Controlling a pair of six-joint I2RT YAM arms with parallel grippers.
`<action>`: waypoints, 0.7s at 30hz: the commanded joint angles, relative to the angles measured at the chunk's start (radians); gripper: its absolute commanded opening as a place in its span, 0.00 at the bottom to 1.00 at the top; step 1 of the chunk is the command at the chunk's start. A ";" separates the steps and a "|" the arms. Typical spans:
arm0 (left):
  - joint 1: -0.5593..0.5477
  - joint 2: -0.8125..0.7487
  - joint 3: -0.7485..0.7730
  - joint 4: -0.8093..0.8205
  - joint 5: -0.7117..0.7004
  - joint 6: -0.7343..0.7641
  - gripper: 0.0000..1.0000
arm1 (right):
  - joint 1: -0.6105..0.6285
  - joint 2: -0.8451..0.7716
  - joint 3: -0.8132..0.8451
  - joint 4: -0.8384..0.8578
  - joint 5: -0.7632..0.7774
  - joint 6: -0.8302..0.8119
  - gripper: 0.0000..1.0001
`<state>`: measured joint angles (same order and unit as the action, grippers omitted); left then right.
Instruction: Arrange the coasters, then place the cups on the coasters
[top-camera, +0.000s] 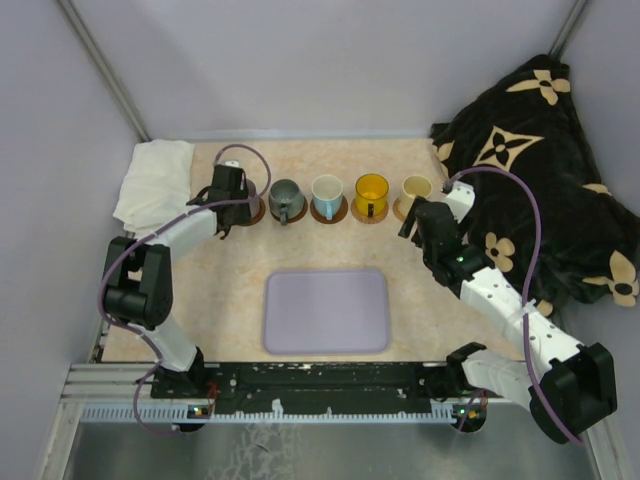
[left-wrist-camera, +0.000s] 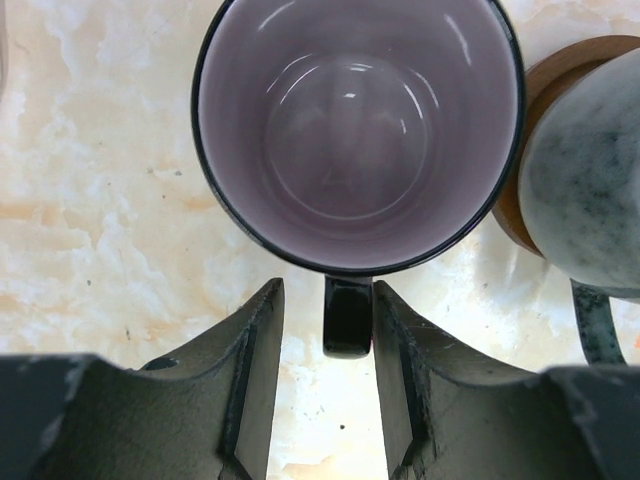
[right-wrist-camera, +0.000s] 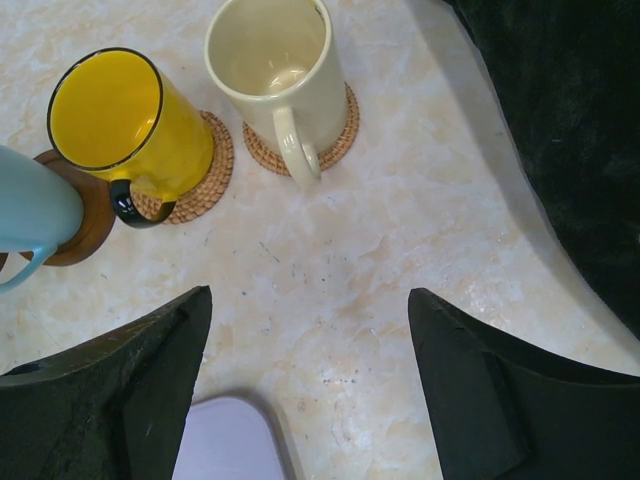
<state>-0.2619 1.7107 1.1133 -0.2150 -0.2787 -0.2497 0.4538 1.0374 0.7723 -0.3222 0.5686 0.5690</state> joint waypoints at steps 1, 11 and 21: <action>0.006 -0.042 -0.010 -0.035 -0.035 0.006 0.46 | -0.007 -0.001 0.024 0.031 -0.004 0.010 0.80; 0.006 -0.045 -0.015 -0.061 -0.077 0.001 0.47 | -0.007 -0.005 0.021 0.029 -0.005 0.010 0.80; 0.006 -0.054 -0.020 -0.058 -0.055 -0.003 0.47 | -0.007 -0.006 0.014 0.037 -0.007 0.012 0.80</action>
<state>-0.2619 1.6958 1.1049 -0.2726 -0.3405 -0.2501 0.4538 1.0374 0.7723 -0.3222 0.5617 0.5697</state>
